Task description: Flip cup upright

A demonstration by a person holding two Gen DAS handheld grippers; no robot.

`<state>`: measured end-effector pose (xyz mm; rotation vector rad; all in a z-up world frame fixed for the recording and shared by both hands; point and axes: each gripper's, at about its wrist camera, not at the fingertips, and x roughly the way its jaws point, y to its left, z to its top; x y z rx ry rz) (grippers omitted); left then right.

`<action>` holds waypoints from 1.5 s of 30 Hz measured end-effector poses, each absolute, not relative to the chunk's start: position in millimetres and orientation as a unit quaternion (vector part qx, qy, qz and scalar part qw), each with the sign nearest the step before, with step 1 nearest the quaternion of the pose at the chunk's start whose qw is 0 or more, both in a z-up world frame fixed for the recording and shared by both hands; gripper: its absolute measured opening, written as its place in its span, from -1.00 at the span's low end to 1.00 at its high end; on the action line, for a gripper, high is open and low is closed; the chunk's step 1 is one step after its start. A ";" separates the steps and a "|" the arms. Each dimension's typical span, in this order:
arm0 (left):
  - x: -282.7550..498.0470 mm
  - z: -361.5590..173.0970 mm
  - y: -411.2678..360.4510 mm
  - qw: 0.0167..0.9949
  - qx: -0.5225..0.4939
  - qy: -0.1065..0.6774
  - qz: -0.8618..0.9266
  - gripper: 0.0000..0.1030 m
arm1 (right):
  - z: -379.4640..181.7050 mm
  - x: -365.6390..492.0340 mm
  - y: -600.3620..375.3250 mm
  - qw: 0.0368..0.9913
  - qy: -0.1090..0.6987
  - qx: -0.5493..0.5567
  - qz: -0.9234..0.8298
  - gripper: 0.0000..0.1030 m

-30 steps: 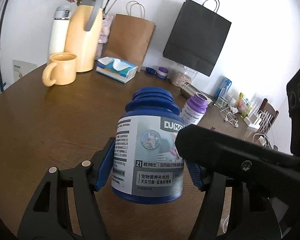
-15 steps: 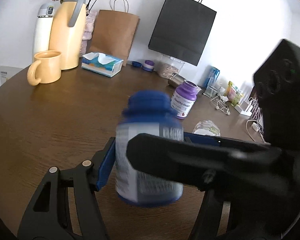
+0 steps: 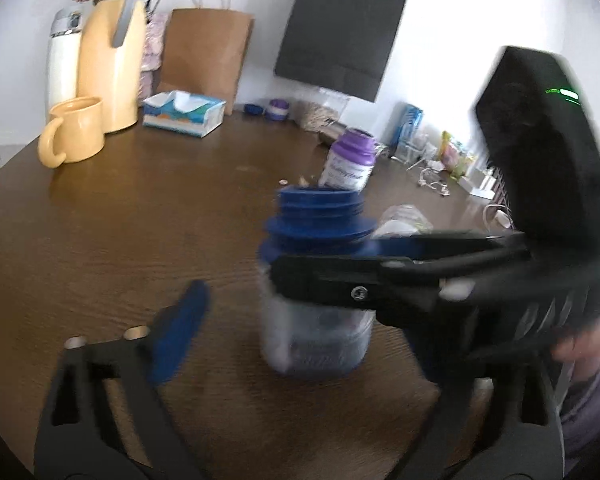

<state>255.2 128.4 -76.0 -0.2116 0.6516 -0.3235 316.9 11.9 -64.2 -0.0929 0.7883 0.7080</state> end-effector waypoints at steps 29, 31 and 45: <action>143.2 -20.8 87.0 0.941 -0.035 0.333 -0.037 1.00 | -5.8 169.4 -108.0 0.906 0.319 -0.037 0.275 0.55; 123.2 -11.0 82.0 0.944 -0.027 0.329 -0.008 1.00 | 0.4 150.6 -119.9 0.912 0.313 -0.036 0.264 0.55; 8.8 -12.3 36.9 0.937 -0.031 0.347 0.011 1.00 | -40.5 24.0 -154.9 0.919 0.340 0.016 0.201 0.68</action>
